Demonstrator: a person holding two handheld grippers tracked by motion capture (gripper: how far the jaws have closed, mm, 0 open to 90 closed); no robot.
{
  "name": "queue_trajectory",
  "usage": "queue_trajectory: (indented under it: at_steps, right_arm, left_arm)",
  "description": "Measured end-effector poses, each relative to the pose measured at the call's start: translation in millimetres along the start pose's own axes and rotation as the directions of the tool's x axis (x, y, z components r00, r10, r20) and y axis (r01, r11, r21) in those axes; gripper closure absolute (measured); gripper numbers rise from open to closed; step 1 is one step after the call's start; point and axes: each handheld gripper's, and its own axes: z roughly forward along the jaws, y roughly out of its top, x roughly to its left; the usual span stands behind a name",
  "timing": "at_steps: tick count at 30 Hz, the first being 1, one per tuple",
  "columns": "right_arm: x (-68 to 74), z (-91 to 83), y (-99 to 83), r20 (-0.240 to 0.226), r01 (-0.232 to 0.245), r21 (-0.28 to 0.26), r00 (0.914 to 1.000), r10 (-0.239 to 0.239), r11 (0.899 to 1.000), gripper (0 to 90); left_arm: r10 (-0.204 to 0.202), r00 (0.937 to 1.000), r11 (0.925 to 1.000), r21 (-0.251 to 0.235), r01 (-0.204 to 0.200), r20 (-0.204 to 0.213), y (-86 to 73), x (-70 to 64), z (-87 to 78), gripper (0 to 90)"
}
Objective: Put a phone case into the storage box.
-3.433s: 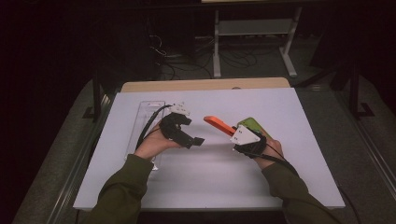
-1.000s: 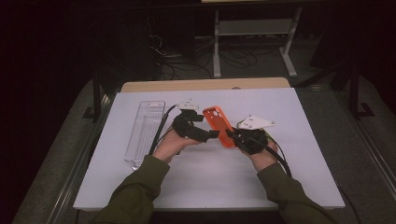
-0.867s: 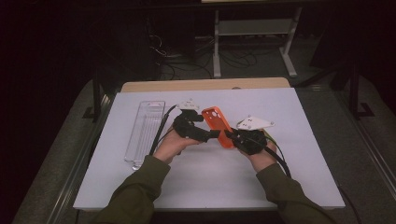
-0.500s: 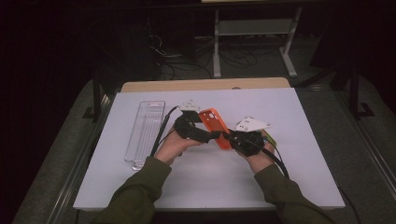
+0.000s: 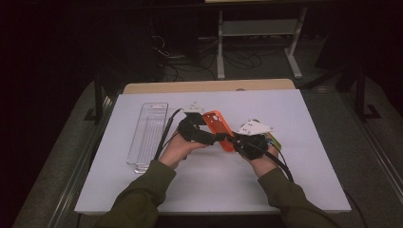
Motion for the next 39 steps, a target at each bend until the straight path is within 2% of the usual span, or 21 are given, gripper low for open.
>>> queue_trajectory:
  at_steps: [6, 7, 9, 10, 12, 14, 16, 18, 21, 23, 24, 32, 39]
  right_arm:
    - [3.5, 1.6, -0.8, -0.010, 0.008, 0.007, 0.9999, -0.008, 1.000, 80.9]
    - [4.9, 2.0, -0.6, -0.015, -0.008, 0.004, 0.9999, 0.008, 1.000, 80.9]
    - [5.1, 2.9, -1.2, -0.014, 0.016, 0.007, 0.9998, -0.016, 1.000, 80.8]
    - [8.0, 3.3, -0.8, -0.022, -0.011, 0.001, 0.9997, 0.012, 1.000, 80.8]
    - [8.0, 4.0, -1.4, -0.020, 0.009, 0.007, 0.9998, -0.009, 1.000, 80.8]
    - [9.9, 4.5, -1.1, -0.025, -0.007, 0.007, 0.9997, 0.008, 1.000, 80.7]
    - [9.8, 5.9, -2.1, -0.025, 0.016, 0.012, 0.9996, -0.016, 1.000, 80.7]
    - [11.7, 6.7, -2.4, -0.028, 0.015, 0.018, 0.9995, -0.015, 1.000, 80.7]
    - [13.4, 8.2, -3.0, -0.030, 0.007, 0.023, 0.9995, -0.007, 1.000, 80.6]
    - [12.1, 8.9, -3.8, -0.022, 0.034, 0.033, 0.9992, -0.033, 0.999, 80.6]
    - [13.5, 9.1, -3.8, -0.032, 0.015, 0.032, 0.9994, -0.014, 0.999, 80.6]
    - [14.8, 11.7, -5.6, -0.034, 0.028, 0.045, 0.9991, -0.027, 0.999, 80.6]
    - [14.6, 12.7, -6.3, -0.034, 0.034, 0.047, 0.9989, -0.033, 0.998, 80.7]
  left_arm:
    - [-0.001, 1.0000, 1.0000, -0.004, 0.001, 0.002, 0.5, 1.2, -0.7, 0.0]
    - [-0.006, 1.0000, 0.9999, -0.009, 0.006, 0.001, 0.7, 1.2, -0.7, 0.0]
    - [-0.016, 0.9999, 0.9998, -0.015, 0.016, 0.004, 0.9, 1.4, -0.8, 0.0]
    - [-0.025, 0.9997, 0.9996, -0.017, 0.025, 0.008, 1.0, 1.3, -0.8, 0.0]
    - [-0.025, 0.9996, 0.9995, -0.018, 0.025, 0.009, 1.3, 2.5, -1.4, 0.0]
    - [-0.031, 0.9994, 0.9992, -0.023, 0.031, 0.012, 1.5, 3.0, -1.6, 0.0]
    - [-0.044, 0.9989, 0.9987, -0.026, 0.045, 0.019, 1.7, 3.1, -1.7, 0.0]
    - [-0.061, 0.9979, 0.9972, -0.041, 0.062, 0.020, 1.9, 2.0, -0.8, 0.0]
    - [-0.064, 0.9978, 0.9969, -0.043, 0.065, 0.019, 2.1, 1.9, -0.6, 0.0]
    - [-0.058, 0.9982, 0.9976, -0.037, 0.059, 0.016, 2.3, 2.5, -0.9, 0.0]
    - [-0.061, 0.9980, 0.9974, -0.038, 0.061, 0.017, 2.3, 2.4, -0.7, 0.0]
    - [-0.069, 0.9973, 0.9957, -0.061, 0.070, 0.026, 3.1, 1.9, -1.3, 0.0]
    - [-0.072, 0.9972, 0.9943, -0.078, 0.073, 0.020, 3.5, 3.4, -5.4, 8.5]
